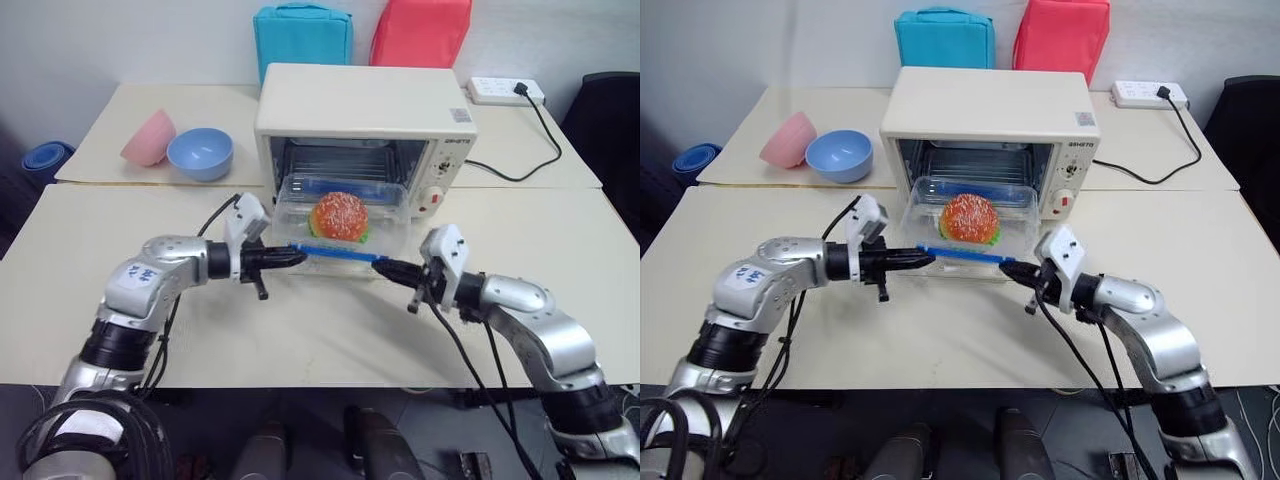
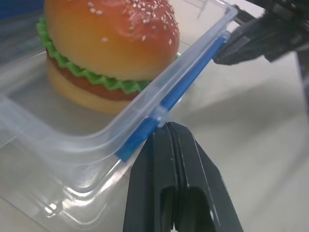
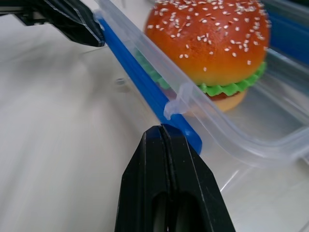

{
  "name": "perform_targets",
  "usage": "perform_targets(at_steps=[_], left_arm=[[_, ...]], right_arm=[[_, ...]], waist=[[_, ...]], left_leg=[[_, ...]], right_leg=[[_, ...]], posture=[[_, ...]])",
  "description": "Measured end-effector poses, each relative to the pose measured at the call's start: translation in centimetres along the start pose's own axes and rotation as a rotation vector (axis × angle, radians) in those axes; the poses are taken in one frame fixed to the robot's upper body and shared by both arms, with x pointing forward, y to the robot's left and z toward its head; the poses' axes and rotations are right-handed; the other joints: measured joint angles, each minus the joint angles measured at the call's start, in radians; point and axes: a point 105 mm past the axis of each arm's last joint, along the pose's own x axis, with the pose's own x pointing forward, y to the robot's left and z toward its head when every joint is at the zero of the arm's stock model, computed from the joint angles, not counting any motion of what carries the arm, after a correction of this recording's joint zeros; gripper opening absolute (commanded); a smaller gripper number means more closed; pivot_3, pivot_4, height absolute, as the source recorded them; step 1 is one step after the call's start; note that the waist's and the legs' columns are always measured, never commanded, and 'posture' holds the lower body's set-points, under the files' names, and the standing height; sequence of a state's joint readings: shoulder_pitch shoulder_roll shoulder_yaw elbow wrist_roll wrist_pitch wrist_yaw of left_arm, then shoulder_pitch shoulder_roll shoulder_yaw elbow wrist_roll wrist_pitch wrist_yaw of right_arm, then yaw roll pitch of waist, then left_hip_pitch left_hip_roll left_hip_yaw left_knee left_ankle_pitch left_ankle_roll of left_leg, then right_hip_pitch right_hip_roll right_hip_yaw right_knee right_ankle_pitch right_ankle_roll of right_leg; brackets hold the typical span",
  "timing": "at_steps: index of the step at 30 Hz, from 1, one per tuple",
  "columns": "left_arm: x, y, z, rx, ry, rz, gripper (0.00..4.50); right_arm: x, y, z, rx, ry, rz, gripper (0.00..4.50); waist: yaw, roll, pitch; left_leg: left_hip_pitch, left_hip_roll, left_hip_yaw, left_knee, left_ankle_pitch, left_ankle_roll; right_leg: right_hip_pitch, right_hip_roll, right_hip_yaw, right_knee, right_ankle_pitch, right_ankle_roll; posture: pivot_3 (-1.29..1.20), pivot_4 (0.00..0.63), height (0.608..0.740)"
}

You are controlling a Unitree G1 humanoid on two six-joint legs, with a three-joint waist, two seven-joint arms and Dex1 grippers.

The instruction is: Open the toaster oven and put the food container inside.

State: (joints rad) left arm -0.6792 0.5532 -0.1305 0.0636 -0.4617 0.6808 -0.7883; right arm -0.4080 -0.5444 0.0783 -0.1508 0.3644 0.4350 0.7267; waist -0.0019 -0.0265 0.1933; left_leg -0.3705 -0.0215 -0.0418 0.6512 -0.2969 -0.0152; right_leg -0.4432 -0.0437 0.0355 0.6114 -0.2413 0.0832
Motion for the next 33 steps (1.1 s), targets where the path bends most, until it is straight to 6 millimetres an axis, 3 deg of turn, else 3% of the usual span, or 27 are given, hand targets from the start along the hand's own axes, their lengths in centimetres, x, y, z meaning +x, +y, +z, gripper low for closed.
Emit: perform_targets(at_steps=[5,12,16,19,22,27,30,33], left_arm=[[2.0,1.9,1.6,-0.016,-0.073,0.101,0.00],[2.6,4.8,4.2,-0.009,-0.176,0.241,0.00],[2.3,5.1,4.2,-0.030,-0.193,0.240,0.00],[0.1,3.5,4.4,-0.018,-0.206,0.155,0.00],[-4.1,1.9,4.7,-0.025,-0.208,0.077,0.58],[-11.1,-2.3,6.8,0.004,-0.207,-0.109,2.09],[-12.7,-3.6,7.4,0.035,-0.182,-0.148,2.99],[-13.7,-4.3,6.4,0.030,-0.115,-0.170,3.92]], right_arm=[[2.9,-2.6,1.0,-0.023,-0.044,-0.100,0.02],[6.3,-4.8,2.2,-0.045,-0.089,-0.198,0.02],[6.4,-5.0,2.2,-0.039,-0.098,-0.202,0.02],[4.7,-3.8,2.1,-0.030,-0.116,-0.149,0.02],[0.9,-1.9,1.1,0.016,-0.084,-0.068,0.00],[-5.1,3.1,-0.1,0.085,0.017,0.098,0.00],[-6.3,4.8,-0.6,0.131,0.049,0.137,0.00],[-7.0,5.2,-2.2,0.173,0.104,0.082,0.00]], waist=[[-0.004,0.000,0.000],[-0.003,0.000,0.000],[-0.005,0.000,0.000],[-0.009,0.000,0.000],[-0.013,0.000,0.000],[-0.022,0.000,0.000],[-0.025,0.000,0.000],[-0.028,-0.001,0.001]], left_leg=[[-0.001,0.000,0.001,0.000,0.000,0.000],[-0.001,0.000,0.001,-0.001,0.001,-0.001],[-0.003,0.001,0.001,-0.001,0.001,-0.001],[-0.004,0.004,0.000,-0.002,-0.001,-0.003],[-0.006,0.007,0.000,-0.002,-0.004,-0.003],[-0.002,0.007,-0.001,-0.002,-0.006,-0.001],[0.006,0.006,0.001,0.000,-0.005,0.000],[0.018,0.009,0.003,0.000,-0.005,0.001]], right_leg=[[-0.001,0.000,0.000,0.001,0.001,0.000],[-0.002,-0.001,0.000,0.001,0.001,0.000],[-0.002,-0.002,0.000,0.002,0.001,0.001],[-0.004,-0.002,0.001,0.001,0.001,0.000],[-0.005,-0.001,0.001,-0.001,0.000,-0.001],[-0.001,-0.001,0.000,-0.003,-0.001,-0.002],[0.007,0.000,0.000,-0.005,-0.002,-0.003],[0.020,0.004,0.000,-0.011,-0.012,-0.020]], posture=[[0.00,0.150,0.740],[0.00,0.150,0.740],[0.00,0.150,0.740],[0.00,0.150,0.740],[0.00,0.150,0.740],[0.00,0.150,0.740],[0.00,0.150,0.740],[0.00,0.150,0.740]])
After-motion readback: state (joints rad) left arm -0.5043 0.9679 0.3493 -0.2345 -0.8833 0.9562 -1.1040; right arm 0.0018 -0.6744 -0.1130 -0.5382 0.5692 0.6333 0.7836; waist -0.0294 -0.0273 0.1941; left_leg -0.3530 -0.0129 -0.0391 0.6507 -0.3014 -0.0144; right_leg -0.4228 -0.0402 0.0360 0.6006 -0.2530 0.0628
